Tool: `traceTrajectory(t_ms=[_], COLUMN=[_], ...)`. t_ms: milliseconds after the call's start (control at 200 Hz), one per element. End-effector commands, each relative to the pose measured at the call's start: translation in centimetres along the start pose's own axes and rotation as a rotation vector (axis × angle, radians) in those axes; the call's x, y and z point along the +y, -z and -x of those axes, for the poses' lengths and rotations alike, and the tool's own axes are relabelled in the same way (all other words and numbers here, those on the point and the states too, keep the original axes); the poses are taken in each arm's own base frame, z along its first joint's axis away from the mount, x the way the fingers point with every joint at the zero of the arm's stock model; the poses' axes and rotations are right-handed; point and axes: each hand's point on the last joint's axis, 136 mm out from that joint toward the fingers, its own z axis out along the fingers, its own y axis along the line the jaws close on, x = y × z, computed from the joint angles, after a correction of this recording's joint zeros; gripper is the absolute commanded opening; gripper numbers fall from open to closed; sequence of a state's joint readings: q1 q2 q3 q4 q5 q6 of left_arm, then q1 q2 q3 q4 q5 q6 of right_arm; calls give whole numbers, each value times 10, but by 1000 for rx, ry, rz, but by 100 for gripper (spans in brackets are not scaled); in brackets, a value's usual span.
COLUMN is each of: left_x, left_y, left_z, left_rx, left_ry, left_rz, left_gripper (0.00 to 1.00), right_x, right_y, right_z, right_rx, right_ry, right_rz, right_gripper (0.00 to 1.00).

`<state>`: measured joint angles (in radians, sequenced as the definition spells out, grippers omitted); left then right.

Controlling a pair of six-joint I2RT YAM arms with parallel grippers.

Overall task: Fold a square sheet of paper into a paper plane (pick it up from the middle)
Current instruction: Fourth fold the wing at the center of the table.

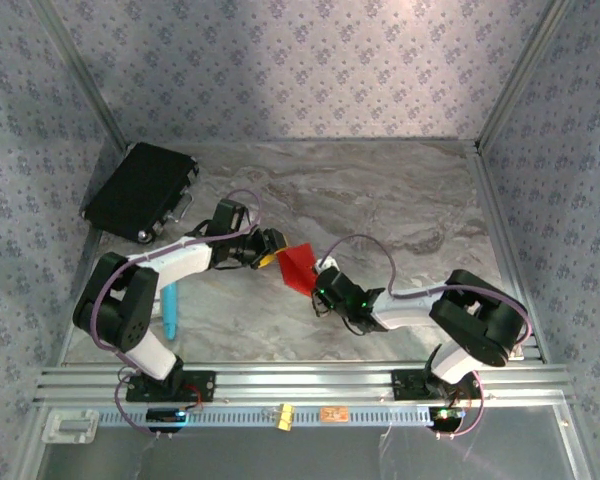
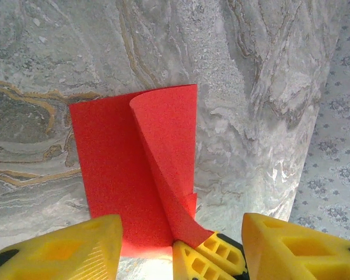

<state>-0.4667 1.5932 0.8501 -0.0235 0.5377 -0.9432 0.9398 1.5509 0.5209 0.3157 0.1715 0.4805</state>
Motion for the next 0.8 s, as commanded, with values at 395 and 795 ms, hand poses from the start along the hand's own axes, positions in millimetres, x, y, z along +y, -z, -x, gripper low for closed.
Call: traceTrajectory(t_ms=[395, 795], left_x=[-1, -2], left_y=[-19, -36], left_z=[-17, -28], left_rx=[71, 105], left_ry=[-27, -39], left_rz=[-11, -6], left_gripper=[37, 21], right_x=[14, 10], right_y=[-4, -4], right_z=[-7, -7], right_rx=[119, 120], right_ry=[-348, -467], right_rz=[312, 362], right_gripper=[11, 9])
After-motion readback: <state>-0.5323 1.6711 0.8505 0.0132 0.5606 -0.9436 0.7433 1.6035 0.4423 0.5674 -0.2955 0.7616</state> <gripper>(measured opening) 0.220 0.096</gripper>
